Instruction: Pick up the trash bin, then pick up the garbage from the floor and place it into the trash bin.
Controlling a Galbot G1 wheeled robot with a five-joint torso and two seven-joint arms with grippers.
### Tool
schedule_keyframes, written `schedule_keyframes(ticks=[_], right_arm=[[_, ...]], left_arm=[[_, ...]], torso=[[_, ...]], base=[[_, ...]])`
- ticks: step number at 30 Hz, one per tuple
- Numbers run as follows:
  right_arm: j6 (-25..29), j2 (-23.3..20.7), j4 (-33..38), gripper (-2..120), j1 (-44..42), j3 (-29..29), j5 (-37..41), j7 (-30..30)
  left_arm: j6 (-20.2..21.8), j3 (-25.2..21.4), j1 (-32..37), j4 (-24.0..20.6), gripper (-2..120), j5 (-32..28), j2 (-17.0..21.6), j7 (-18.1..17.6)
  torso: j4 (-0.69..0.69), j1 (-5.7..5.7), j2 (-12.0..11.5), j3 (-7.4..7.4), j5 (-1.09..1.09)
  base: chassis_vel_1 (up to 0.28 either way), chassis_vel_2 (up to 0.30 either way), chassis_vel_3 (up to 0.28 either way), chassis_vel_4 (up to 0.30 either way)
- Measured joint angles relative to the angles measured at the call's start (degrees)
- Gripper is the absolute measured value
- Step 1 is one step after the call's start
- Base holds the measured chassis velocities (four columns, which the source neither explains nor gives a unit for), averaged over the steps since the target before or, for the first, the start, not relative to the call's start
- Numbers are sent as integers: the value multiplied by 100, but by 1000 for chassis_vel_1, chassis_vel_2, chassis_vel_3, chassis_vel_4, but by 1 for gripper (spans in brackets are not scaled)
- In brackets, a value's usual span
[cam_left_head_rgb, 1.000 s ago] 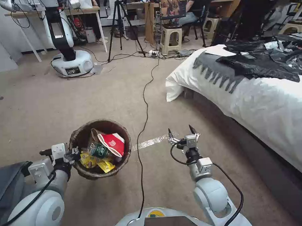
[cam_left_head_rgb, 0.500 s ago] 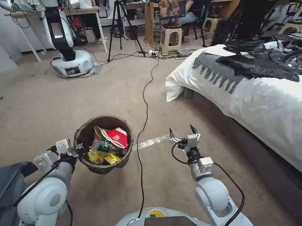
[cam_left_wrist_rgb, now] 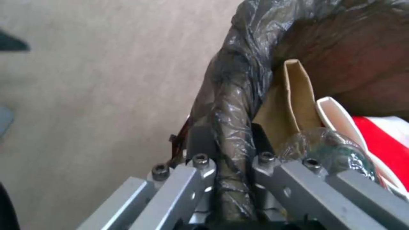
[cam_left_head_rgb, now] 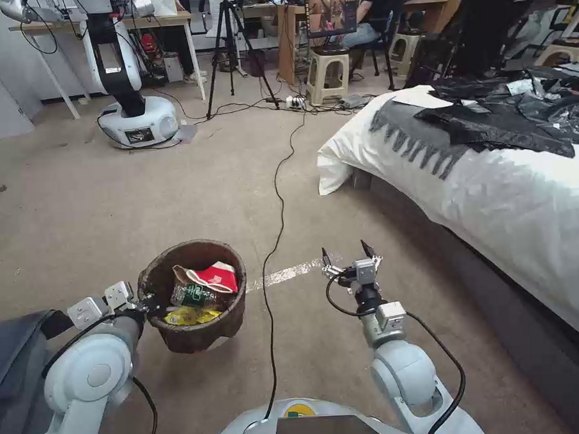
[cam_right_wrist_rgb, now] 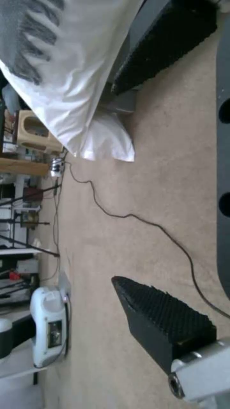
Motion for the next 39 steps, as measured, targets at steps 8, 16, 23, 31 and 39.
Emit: schedule_keyframes(ticks=[8, 16, 23, 31, 39], right_arm=[[-1, -3, -9, 100, 15, -24, 4, 3], [-1, -5, -7, 100, 7, -10, 11, 7], [-1, 0, -11, 100, 7, -5, 15, 11], [-1, 9, -20, 100, 6, -12, 17, 13], [-1, 10, -26, 100, 2, -6, 18, 15]], left_arm=[[-1, 19, 70, 102, 3, -25, -124, -63], [-1, 82, 94, 322, 3, 156, -232, -37], [-1, 94, 96, 472, 3, 240, -287, -1], [-1, 95, 85, 625, 3, 255, -311, 33], [0, 101, 78, 725, 3, 309, -324, 70]], torso=[[-1, 0, 0, 0, 0], [-1, 0, 0, 0, 0], [-1, 0, 0, 0, 0], [-1, 0, 0, 0, 0], [-1, 0, 0, 0, 0]], base=[[0, 0, 0, 0], [0, 0, 0, 0], [0, 0, 0, 0], [0, 0, 0, 0], [0, 0, 0, 0]])
